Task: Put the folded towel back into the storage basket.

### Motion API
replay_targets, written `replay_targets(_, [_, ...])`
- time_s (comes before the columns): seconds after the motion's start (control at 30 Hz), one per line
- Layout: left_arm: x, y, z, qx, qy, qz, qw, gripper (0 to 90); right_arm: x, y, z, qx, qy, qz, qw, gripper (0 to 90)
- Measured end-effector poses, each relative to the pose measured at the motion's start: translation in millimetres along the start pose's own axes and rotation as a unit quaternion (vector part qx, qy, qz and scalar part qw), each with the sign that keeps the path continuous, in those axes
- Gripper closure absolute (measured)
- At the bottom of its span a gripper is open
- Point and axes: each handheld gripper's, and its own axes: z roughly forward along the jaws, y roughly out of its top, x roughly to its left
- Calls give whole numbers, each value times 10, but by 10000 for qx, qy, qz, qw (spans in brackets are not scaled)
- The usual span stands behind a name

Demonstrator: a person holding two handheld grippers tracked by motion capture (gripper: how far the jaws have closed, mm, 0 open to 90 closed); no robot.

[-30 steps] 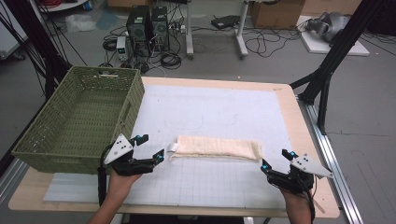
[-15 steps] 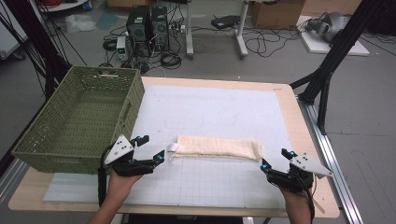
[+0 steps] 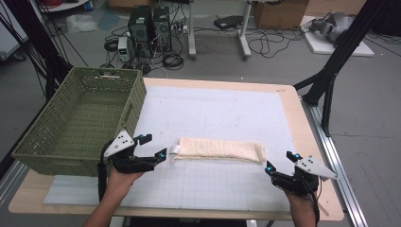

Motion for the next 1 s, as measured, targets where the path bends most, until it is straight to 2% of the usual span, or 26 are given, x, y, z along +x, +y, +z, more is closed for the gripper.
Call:
replay_targets(0.23, [-6, 106, 115, 112, -85, 39, 9999, 183, 0, -1, 5, -27, 8, 9, 10000, 172])
replay_targets(0.3, [7, 162, 212, 197, -123, 53, 9997, 185, -3, -4, 11, -24, 13, 23, 10000, 172])
replay_targets(0.47, [31, 213, 344, 176, -228, -39, 9996, 248, -14, -9, 27, 7, 24, -1, 10000, 172])
replay_targets(0.63, [34, 207, 513, 417, -252, -86, 9988, 248, -28, -12, 32, 4, 38, -17, 10000, 172])
replay_targets(0.83, [74, 159, 639, 707, -141, -124, 9973, 247, -28, -10, 35, 10, 55, 11, 10000, 172])
replay_targets(1.0, [116, 85, 762, 1073, -15, -100, 9942, 247, -16, -9, 48, 32, 78, -12, 10000, 172])
